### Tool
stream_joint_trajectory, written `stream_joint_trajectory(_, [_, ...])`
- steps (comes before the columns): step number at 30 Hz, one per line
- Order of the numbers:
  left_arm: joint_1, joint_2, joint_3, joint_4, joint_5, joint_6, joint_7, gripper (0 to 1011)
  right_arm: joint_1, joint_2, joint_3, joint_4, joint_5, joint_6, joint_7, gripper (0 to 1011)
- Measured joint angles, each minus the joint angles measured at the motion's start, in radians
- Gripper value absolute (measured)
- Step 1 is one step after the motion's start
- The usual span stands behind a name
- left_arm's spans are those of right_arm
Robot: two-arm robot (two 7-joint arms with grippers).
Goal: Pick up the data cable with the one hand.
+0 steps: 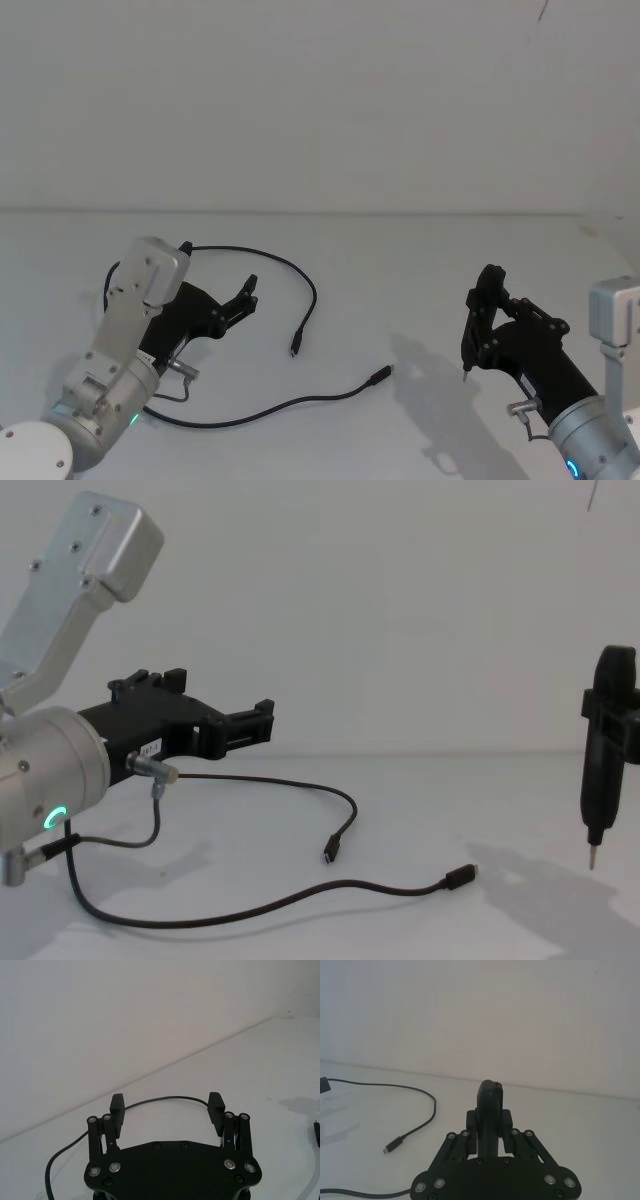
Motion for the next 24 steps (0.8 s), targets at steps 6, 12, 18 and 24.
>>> stream_joint_trajectory(6, [0.000, 0.000, 0.000, 0.000, 0.000, 0.000, 0.000, 1001, 0.000, 0.000, 0.000, 0.000, 0.000, 0.000, 0.000, 279])
stream_joint_trajectory(12, [0.000, 0.000, 0.000, 0.000, 0.000, 0.000, 0.000, 1001, 0.000, 0.000, 0.000, 0.000, 0.000, 0.000, 0.000, 279])
stream_joint_trajectory(18, [0.000, 0.000, 0.000, 0.000, 0.000, 0.000, 0.000, 1001, 0.000, 0.000, 0.000, 0.000, 0.000, 0.000, 0.000, 279])
stream_joint_trajectory(24, [0.000, 0.000, 0.001, 0.000, 0.000, 0.000, 0.000, 1001, 0.000, 0.000, 0.000, 0.000, 0.000, 0.000, 0.000, 279])
